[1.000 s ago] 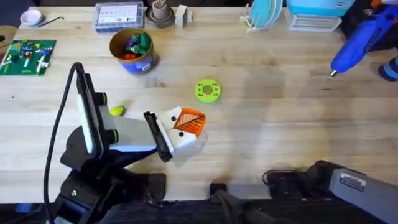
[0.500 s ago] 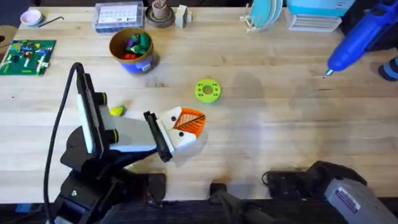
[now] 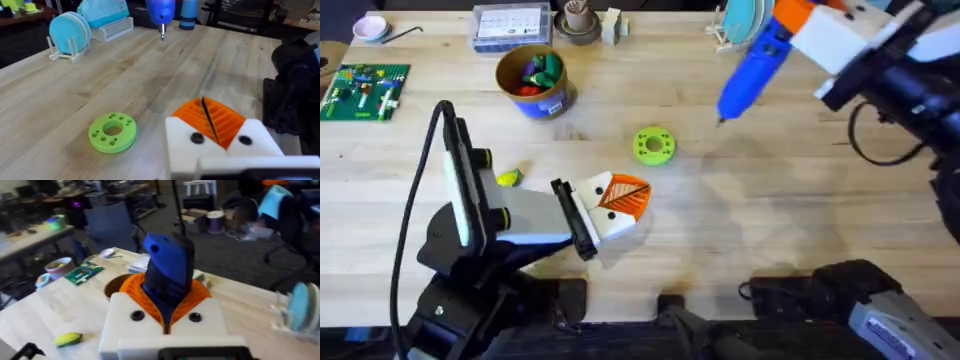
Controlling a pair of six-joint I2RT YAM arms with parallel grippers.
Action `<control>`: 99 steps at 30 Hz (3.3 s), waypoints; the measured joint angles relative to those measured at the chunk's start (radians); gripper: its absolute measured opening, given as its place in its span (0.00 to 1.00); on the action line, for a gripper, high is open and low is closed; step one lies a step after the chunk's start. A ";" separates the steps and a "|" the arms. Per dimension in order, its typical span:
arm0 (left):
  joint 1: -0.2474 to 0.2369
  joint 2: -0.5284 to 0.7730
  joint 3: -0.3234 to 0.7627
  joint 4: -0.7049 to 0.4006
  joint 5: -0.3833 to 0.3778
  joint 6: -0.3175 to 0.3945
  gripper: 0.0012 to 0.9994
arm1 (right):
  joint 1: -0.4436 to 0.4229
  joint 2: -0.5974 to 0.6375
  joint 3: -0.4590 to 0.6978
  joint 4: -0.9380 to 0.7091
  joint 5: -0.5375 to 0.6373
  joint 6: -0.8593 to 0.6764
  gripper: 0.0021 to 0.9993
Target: Pick up the gripper from the table and insert it into the empty holder that is missing its gripper. Then pick up a screw, insert it into the mounting hole, and use the screwdriver to tighten it. Finally, clean up the table by picking up the vegetable and placing it into the bucket.
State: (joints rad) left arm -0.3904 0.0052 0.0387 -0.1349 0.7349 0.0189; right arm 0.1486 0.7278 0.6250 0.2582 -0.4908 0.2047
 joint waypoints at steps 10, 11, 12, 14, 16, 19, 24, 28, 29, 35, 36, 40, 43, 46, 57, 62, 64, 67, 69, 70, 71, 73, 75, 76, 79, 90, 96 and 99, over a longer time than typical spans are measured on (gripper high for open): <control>0.000 0.000 0.000 0.000 -0.003 0.000 0.00 | 0.294 0.171 0.000 0.413 -0.021 0.041 0.02; 0.000 0.000 0.000 0.000 -0.003 0.000 0.00 | 0.316 0.188 0.000 0.450 -0.022 0.050 0.02; 0.000 0.000 0.000 0.000 -0.003 0.000 0.00 | 0.336 0.201 0.000 0.475 -0.023 0.055 0.02; 0.000 0.000 0.000 0.000 -0.003 0.000 0.00 | 0.379 0.227 0.000 0.514 -0.026 0.063 0.02; 0.000 0.000 0.000 0.000 -0.003 0.000 0.00 | 0.418 0.249 0.000 0.529 -0.027 0.069 0.02; 0.000 0.000 0.000 0.000 -0.003 0.000 0.00 | 0.462 0.275 0.000 0.530 -0.034 0.072 0.02; 0.000 0.000 0.000 0.000 -0.003 0.000 0.00 | 0.513 0.283 0.001 0.528 -0.066 0.055 0.02; 0.000 0.000 0.000 0.000 -0.003 0.000 0.00 | 0.545 0.286 0.003 0.530 -0.085 0.049 0.02; 0.000 0.000 0.000 0.000 -0.003 0.000 0.00 | 0.554 0.291 0.003 0.532 -0.094 0.045 0.02; 0.000 0.000 0.000 0.000 -0.003 0.000 0.00 | 0.614 0.331 0.011 0.532 -0.142 -0.014 0.02; 0.000 0.000 0.000 0.000 -0.003 0.000 0.00 | 0.622 0.335 0.012 0.532 -0.147 -0.028 0.02; 0.000 0.000 0.000 0.000 -0.003 0.000 0.00 | 0.627 0.339 0.023 0.532 -0.156 -0.057 0.02; 0.000 0.000 0.000 0.000 -0.003 0.000 0.00 | 0.627 0.339 0.036 0.532 -0.161 -0.075 0.02; 0.000 0.000 0.000 0.000 -0.003 0.000 0.00 | 0.627 0.339 0.041 0.531 -0.162 -0.096 0.02; 0.000 0.000 0.000 0.000 -0.003 0.000 0.00 | 0.650 0.345 0.049 0.522 -0.163 -0.113 0.02; 0.000 0.000 0.000 0.000 -0.003 0.000 0.00 | 0.659 0.370 0.050 0.521 -0.164 -0.113 0.02; 0.000 0.000 0.000 0.000 -0.003 0.000 0.00 | 0.658 0.372 0.050 0.521 -0.162 -0.113 0.02; 0.000 0.000 0.000 0.000 -0.003 0.000 0.00 | 0.658 0.372 0.050 0.527 -0.162 -0.114 0.02; 0.000 0.000 0.000 0.000 -0.003 0.000 0.00 | 0.658 0.372 0.051 0.527 -0.162 -0.118 0.02; 0.000 0.000 0.000 0.000 -0.003 0.000 0.00 | 0.658 0.372 0.053 0.527 -0.162 -0.120 0.02; 0.000 0.000 0.000 0.000 -0.003 0.000 0.00 | 0.658 0.372 0.055 0.527 -0.162 -0.123 0.02; 0.000 0.000 0.000 0.000 -0.003 0.000 0.00 | 0.658 0.372 0.062 0.526 -0.162 -0.124 0.02; 0.000 0.000 0.000 0.000 -0.003 0.000 0.00 | 0.658 0.372 0.067 0.519 -0.162 -0.124 0.02; 0.000 0.000 0.000 0.000 -0.003 0.000 0.00 | 0.658 0.372 0.068 0.512 -0.163 -0.125 0.02; 0.000 0.000 0.000 0.000 -0.003 0.000 0.00 | 0.658 0.372 0.068 0.496 -0.165 -0.126 0.02; 0.000 0.000 0.000 0.000 -0.003 0.000 0.00 | 0.658 0.372 0.068 0.497 -0.165 -0.128 0.02; 0.000 0.000 0.000 0.000 -0.003 0.000 0.00 | 0.658 0.372 0.068 0.497 -0.165 -0.131 0.02; 0.000 0.000 0.000 0.000 -0.003 0.000 0.00 | 0.658 0.372 0.068 0.497 -0.166 -0.131 0.02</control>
State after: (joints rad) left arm -0.3904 0.0055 0.0387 -0.1349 0.7319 0.0189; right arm 0.8070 1.0997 0.6933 0.7551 -0.6566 0.0734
